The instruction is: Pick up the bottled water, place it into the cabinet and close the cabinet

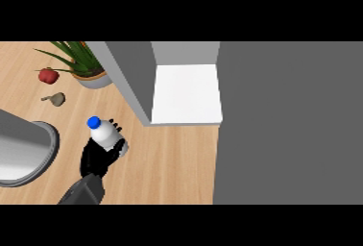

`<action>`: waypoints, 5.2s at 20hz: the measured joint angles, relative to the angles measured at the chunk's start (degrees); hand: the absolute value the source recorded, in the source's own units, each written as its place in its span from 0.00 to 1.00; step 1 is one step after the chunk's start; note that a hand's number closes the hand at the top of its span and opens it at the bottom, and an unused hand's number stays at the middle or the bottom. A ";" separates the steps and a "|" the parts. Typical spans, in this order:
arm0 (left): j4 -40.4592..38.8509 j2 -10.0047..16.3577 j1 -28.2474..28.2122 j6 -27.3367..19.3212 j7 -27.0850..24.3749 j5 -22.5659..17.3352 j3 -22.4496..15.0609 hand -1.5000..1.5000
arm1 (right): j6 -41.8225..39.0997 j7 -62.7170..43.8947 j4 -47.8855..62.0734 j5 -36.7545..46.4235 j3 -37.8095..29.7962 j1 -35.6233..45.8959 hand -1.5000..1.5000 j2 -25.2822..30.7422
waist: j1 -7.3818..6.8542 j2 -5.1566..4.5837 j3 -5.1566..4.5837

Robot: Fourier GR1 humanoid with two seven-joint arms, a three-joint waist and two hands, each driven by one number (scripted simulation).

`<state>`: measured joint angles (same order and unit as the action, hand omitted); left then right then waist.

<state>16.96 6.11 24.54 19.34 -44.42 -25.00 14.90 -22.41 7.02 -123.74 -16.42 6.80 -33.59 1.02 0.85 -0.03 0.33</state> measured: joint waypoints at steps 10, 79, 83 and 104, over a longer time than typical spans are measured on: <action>-2.82 -1.28 2.77 -0.97 -2.26 0.90 0.14 1.00 | 0.19 -0.96 -0.82 -0.10 0.06 -0.19 0.00 0.30 | 0.08 -0.07 -0.21; 42.00 -5.70 13.52 -51.36 33.88 7.32 -30.62 1.00 | 1.18 0.07 3.65 -0.59 3.26 2.96 0.00 1.18 | 1.21 0.05 -0.38; 29.98 -5.79 24.20 -49.81 33.35 7.94 -27.22 1.00 | 0.91 0.22 4.17 -1.23 2.91 3.42 0.00 1.29 | 2.00 -0.52 -0.36; -6.50 -4.27 40.96 -56.03 20.02 14.54 -21.54 0.00 | 0.65 1.14 5.16 0.52 4.76 3.61 0.00 1.04 | 3.43 -1.34 -0.30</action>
<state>10.47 1.84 65.50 -36.69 -24.40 -10.47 -6.64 -21.76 8.16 -118.59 -15.90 11.56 -29.98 2.06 4.28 -1.37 0.03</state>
